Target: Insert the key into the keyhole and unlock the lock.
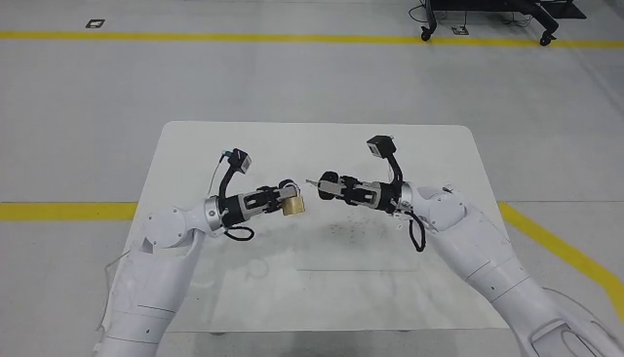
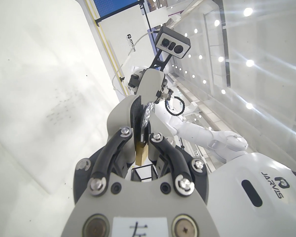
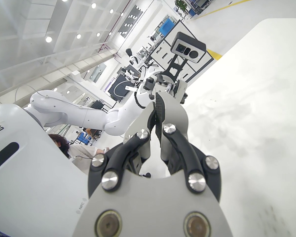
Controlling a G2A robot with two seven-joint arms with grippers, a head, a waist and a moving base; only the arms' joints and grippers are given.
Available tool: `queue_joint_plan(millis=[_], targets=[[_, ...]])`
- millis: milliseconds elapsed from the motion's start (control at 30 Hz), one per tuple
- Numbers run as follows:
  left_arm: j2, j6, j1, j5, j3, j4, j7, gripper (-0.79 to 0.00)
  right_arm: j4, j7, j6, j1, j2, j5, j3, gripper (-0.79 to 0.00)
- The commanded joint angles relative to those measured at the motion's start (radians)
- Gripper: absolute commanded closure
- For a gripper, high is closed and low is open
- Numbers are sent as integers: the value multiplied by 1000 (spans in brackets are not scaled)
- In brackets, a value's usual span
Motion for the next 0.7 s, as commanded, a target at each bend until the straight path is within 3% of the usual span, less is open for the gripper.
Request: queue_joint_plan(millis=[0, 100, 200, 400, 667], targets=[[0, 1, 0, -5, 0, 0, 0, 0, 0, 0, 0, 0, 0, 0, -1, 0], [0, 1, 0, -5, 0, 0, 0, 0, 0, 0, 0, 0, 0, 0, -1, 0], [-2, 63, 5, -11, 22, -18, 36, 0, 0, 0, 0, 0, 0, 0, -1, 0], [-5, 356, -50, -114, 51, 21, 84, 0, -34, -51, 10, -49, 9, -22, 37, 0], [-2, 372, -41, -114, 47, 18, 91, 0, -52, -59, 9, -72, 14, -23, 56, 0]])
